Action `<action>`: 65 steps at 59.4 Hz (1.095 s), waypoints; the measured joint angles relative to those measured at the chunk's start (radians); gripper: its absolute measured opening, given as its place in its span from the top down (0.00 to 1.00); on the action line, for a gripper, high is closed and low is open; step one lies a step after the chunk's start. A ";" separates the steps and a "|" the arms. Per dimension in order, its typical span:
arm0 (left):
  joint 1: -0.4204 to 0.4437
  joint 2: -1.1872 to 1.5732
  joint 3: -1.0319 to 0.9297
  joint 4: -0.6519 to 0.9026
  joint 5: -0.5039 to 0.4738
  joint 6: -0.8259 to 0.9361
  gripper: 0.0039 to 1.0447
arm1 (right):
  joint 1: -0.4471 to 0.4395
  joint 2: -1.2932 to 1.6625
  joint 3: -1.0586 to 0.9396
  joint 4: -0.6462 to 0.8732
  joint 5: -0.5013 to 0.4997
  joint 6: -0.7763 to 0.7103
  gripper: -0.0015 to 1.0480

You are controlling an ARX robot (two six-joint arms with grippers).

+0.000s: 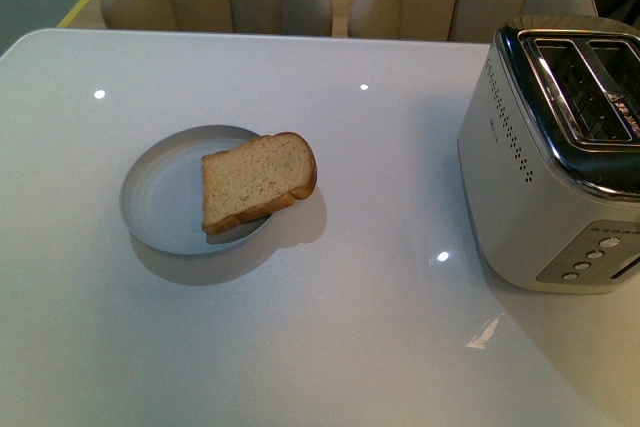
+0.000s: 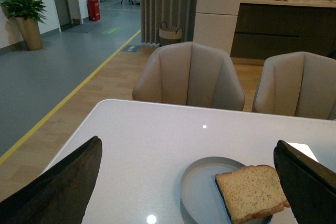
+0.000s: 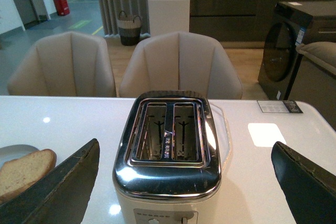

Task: Left arm holds plate, right arm toasts bread

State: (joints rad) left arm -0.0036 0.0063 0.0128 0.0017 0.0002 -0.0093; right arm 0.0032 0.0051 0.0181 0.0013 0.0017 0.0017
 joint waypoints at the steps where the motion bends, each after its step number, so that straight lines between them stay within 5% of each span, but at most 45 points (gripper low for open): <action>1: 0.000 0.000 0.000 0.000 0.000 0.000 0.07 | 0.000 0.000 0.000 0.000 0.000 0.000 0.08; 29: 0.000 0.000 0.000 0.000 0.000 0.000 0.07 | 0.000 0.000 0.000 0.000 0.000 0.000 0.08; 35: -0.009 0.202 0.130 -0.288 -0.026 -0.125 0.07 | 0.000 0.000 0.000 0.000 0.000 0.000 0.08; 39: -0.011 0.333 0.171 -0.305 -0.017 -0.173 0.07 | 0.000 0.000 0.000 0.000 -0.002 0.000 0.08; 65: 0.023 1.358 0.414 0.396 0.086 -0.339 0.07 | 0.000 0.000 0.000 0.000 -0.001 0.000 0.08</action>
State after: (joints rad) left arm 0.0196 1.3640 0.4263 0.3981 0.0860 -0.3481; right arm 0.0032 0.0048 0.0181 0.0013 0.0006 0.0017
